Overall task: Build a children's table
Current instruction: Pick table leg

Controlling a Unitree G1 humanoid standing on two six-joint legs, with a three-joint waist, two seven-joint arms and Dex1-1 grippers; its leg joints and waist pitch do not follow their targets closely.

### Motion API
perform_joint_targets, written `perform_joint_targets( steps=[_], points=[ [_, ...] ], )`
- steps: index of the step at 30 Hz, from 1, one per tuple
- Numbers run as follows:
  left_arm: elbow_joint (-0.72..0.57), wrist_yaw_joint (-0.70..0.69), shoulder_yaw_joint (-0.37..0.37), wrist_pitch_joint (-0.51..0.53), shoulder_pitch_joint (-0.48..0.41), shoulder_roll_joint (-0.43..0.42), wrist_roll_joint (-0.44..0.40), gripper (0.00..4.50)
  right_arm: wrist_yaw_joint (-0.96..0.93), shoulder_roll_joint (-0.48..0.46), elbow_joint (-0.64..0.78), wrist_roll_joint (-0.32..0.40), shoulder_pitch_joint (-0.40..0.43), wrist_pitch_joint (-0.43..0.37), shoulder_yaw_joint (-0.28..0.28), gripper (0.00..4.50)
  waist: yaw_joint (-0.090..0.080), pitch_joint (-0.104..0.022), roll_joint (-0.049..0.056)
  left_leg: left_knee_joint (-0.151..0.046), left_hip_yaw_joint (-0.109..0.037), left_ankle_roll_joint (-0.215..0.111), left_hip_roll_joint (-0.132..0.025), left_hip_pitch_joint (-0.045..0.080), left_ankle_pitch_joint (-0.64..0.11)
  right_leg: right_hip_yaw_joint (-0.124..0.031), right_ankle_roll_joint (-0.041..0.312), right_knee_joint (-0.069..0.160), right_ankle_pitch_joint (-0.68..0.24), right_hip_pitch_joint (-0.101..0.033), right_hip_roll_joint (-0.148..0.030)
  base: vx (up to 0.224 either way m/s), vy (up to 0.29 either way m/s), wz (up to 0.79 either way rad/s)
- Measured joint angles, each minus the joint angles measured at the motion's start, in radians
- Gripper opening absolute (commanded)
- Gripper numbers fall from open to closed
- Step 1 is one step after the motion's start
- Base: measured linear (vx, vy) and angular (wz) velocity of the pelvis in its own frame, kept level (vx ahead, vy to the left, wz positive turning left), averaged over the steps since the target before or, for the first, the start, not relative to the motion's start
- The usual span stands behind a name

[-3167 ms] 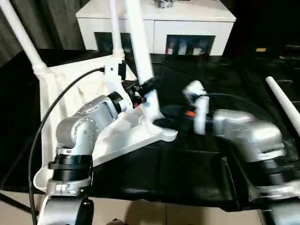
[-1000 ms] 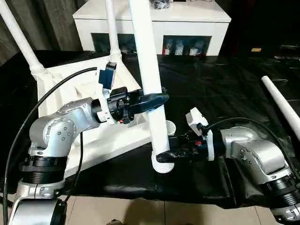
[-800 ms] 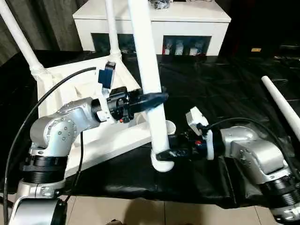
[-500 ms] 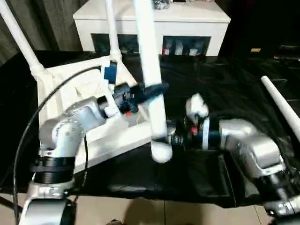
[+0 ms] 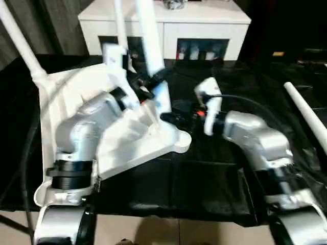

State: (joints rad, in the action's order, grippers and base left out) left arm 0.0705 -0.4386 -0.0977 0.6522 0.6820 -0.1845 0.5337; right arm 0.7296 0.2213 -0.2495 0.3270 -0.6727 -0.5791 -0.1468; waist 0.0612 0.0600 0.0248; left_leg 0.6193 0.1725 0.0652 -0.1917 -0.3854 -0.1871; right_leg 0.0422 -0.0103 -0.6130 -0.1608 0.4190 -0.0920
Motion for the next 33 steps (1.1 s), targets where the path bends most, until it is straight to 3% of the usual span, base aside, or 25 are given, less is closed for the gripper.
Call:
perform_joint_targets(
  steps=[7, 18, 22, 26, 27, 30, 33],
  points=[
    [0.005, 0.01, 0.011, -0.002, 0.0, 0.007, -0.017, 1.8, -0.066, -0.045, -0.039, -0.05, -0.04, -0.003, -0.027, 3.23, 0.003, 0.0, 0.0, 0.0, 0.0, 0.0, 0.0, 0.0, 0.0, 0.0, 0.0, 0.0, 0.0, 0.0, 0.0, 0.0, 0.0, 0.0],
    [0.007, 0.012, 0.011, -0.002, 0.001, 0.01, -0.019, 1.8, -0.047, -0.049, -0.073, -0.072, -0.058, -0.021, -0.059, 2.06, 0.001, 0.0, 0.0, 0.0, 0.0, 0.0, 0.0, 0.0, 0.0, 0.0, 0.0, 0.0, 0.0, 0.0, 0.0, 0.0, 0.0, 0.0],
    [0.007, 0.012, 0.011, -0.001, 0.001, 0.014, -0.018, 1.8, -0.023, -0.04, -0.072, -0.07, -0.057, -0.02, -0.058, 1.9, 0.002, 0.0, 0.0, 0.0, 0.0, 0.0, 0.0, 0.0, 0.0, 0.0, 0.0, 0.0, 0.0, 0.0, 0.0, 0.0, 0.0, 0.0],
    [0.007, 0.005, 0.01, 0.004, 0.0, 0.023, 0.002, 1.8, 0.02, -0.013, -0.043, -0.04, -0.032, -0.021, -0.045, 1.85, 0.004, 0.0, 0.0, 0.0, 0.0, 0.0, 0.0, 0.0, 0.0, 0.0, 0.0, 0.0, 0.0, 0.0, 0.0, 0.0, 0.0, 0.0],
    [0.006, -0.009, 0.007, 0.016, 0.0, 0.023, 0.023, 2.15, 0.056, 0.004, -0.021, -0.017, -0.01, -0.022, -0.037, 1.84, 0.007, 0.0, 0.0, 0.0, 0.0, 0.0, 0.0, 0.0, 0.0, 0.0, 0.0, 0.0, 0.0, -0.001, 0.0, 0.0, 0.0, 0.0],
    [-0.008, -0.081, 0.004, 0.08, -0.001, -0.007, 0.086, 2.5, 0.163, 0.047, 0.022, 0.038, 0.029, -0.041, -0.029, 1.84, 0.009, 0.0, 0.0, 0.0, 0.0, 0.0, 0.0, 0.0, 0.0, 0.0, 0.0, 0.0, 0.0, 0.0, 0.0, 0.0, 0.0, 0.0],
    [-0.032, -0.143, 0.001, 0.116, -0.001, -0.028, 0.13, 2.6, 0.268, 0.079, 0.065, 0.072, 0.06, -0.055, -0.059, 1.84, 0.006, 0.0, 0.0, 0.0, 0.0, 0.0, 0.0, 0.001, 0.0, 0.0, 0.0, -0.001, 0.0, 0.0, 0.0, 0.0, 0.0, 0.0]
  ],
)
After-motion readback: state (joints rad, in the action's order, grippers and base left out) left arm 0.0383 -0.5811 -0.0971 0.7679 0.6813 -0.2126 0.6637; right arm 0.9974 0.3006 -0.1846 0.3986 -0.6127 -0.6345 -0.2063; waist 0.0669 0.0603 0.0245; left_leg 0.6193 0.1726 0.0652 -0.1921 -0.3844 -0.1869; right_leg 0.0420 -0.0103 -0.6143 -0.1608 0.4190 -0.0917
